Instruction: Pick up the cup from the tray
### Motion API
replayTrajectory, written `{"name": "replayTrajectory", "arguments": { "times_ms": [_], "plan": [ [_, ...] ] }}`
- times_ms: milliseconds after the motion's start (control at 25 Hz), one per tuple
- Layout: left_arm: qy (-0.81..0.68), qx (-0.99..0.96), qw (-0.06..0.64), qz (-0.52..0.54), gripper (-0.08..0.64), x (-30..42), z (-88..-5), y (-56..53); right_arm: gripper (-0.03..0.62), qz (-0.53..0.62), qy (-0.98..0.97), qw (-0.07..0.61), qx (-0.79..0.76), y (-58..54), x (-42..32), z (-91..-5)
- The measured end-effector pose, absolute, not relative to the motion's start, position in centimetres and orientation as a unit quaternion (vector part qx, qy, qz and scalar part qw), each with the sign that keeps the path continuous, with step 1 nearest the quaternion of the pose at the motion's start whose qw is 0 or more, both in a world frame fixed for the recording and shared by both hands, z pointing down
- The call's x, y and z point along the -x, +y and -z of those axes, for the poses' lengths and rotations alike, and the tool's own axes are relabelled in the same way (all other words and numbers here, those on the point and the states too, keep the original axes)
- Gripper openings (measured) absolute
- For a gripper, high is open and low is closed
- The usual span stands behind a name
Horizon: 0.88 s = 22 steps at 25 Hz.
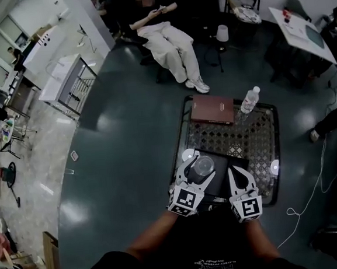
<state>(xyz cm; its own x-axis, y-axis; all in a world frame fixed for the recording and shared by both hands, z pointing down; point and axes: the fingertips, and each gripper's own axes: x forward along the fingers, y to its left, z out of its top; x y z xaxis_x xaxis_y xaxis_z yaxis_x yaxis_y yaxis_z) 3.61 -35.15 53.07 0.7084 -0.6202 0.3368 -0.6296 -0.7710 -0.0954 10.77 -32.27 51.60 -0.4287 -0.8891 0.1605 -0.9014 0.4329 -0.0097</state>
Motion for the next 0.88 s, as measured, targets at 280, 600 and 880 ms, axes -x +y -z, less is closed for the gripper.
{"name": "replayTrajectory", "arguments": {
  "times_ms": [280, 600, 880],
  "plan": [
    [-0.342, -0.926, 0.008, -0.161, 0.324, -2.8, -51.0, -35.1, 0.008, -0.018, -0.843, 0.062, -0.534, -32.3, -10.4, -49.6],
    [-0.341, -0.928, 0.006, -0.151, 0.324, -2.5, -50.0, -34.9, 0.008, -0.003, -0.836, 0.062, -0.546, -32.5, -10.5, -48.3],
    [-0.343, -0.927, 0.006, -0.149, 0.324, -2.4, -50.0, -34.9, 0.008, 0.005, -0.833, 0.064, -0.55, -32.9, -10.4, -47.8]
  ]
}}
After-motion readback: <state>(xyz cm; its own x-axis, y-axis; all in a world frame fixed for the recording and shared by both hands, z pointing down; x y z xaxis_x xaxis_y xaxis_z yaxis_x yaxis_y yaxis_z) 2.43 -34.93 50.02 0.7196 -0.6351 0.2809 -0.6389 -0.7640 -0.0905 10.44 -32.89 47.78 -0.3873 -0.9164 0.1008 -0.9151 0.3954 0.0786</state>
